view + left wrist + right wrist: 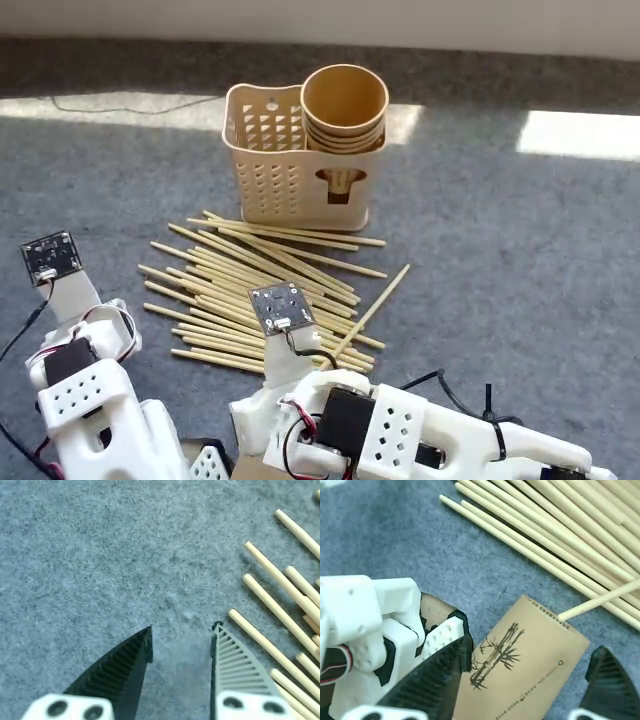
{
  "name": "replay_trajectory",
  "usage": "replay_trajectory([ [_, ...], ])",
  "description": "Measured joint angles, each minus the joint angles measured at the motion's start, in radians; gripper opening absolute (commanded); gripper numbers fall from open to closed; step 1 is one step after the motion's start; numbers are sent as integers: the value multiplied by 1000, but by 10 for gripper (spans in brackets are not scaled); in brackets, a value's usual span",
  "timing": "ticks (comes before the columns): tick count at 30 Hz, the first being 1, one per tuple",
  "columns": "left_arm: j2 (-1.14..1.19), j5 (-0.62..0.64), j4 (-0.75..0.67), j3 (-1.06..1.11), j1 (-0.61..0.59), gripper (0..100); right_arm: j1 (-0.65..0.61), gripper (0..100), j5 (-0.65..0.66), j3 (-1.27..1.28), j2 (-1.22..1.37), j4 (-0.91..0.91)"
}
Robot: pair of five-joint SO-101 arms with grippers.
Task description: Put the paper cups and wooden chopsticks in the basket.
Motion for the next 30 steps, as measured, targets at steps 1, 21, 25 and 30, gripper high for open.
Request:
replay_trajectory([
  [1,0,0,0,0,0,193,0,355,-3,0,0,-17],
  [21,0,0,0,0,0,193,-2,353,-235,-28,381,-57],
  [25,0,0,0,0,0,193,0,295,-235,-38,420,-57],
  [30,0,0,0,0,0,193,2,176,-235,-49,443,-48],
])
